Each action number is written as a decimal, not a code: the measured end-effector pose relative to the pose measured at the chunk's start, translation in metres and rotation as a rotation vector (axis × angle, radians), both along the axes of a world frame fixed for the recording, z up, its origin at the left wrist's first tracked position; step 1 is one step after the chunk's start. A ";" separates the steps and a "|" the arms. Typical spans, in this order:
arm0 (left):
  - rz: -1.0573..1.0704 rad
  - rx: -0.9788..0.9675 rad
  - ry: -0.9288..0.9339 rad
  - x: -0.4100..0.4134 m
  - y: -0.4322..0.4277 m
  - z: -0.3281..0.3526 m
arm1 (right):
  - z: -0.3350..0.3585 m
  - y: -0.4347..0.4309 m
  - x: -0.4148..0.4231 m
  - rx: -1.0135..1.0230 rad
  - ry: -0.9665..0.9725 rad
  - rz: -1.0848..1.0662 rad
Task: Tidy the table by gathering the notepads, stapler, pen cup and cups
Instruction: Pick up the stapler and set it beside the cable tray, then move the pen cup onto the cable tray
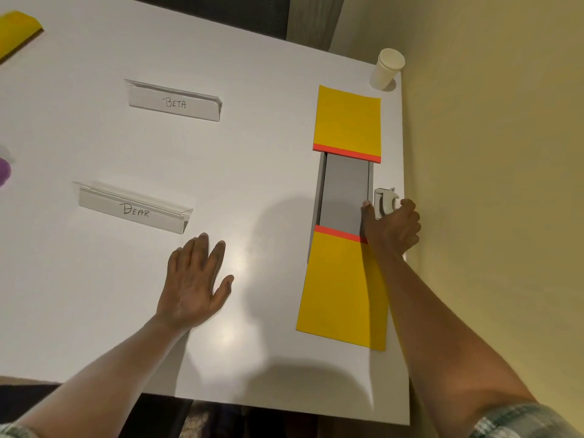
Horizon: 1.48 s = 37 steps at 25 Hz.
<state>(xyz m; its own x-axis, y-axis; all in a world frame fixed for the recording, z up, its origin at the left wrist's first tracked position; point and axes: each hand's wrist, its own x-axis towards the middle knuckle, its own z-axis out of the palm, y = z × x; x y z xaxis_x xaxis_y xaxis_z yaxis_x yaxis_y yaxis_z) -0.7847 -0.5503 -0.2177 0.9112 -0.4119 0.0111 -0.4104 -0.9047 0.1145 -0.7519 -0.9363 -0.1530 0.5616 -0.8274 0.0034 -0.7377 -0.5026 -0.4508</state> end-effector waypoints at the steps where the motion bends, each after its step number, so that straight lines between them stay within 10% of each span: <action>1: 0.001 -0.001 0.002 0.000 0.000 0.000 | -0.001 0.012 -0.009 -0.007 -0.018 0.029; 7: 0.004 0.004 0.014 0.000 0.001 -0.001 | -0.039 0.094 -0.084 -0.087 0.254 0.392; 23: -0.030 -0.049 0.122 -0.004 0.010 0.014 | -0.029 0.118 -0.105 -0.113 0.310 0.449; 37: 0.334 0.038 0.179 -0.011 0.189 0.018 | 0.038 0.364 0.018 0.121 -0.121 0.986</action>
